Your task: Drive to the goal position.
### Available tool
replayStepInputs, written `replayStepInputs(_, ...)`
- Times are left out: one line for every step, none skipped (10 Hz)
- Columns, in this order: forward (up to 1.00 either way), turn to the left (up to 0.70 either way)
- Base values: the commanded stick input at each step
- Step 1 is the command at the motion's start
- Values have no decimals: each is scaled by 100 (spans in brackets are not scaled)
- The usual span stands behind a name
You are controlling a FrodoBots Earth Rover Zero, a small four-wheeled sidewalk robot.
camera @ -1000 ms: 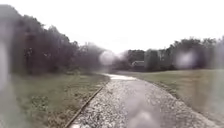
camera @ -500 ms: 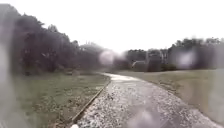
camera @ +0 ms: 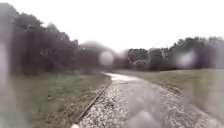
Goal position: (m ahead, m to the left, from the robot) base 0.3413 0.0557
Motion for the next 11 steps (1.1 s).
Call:
replayStepInputs(70, -18)
replayStepInputs(70, -6)
replayStepInputs(70, 0)
replayStepInputs(70, 0)
replayStepInputs(70, 0)
replayStepInputs(70, 0)
replayStepInputs(70, 0)
replayStepInputs(70, 0)
replayStepInputs(70, -6)
replayStepInputs(70, -17)
replayStepInputs(70, -27)
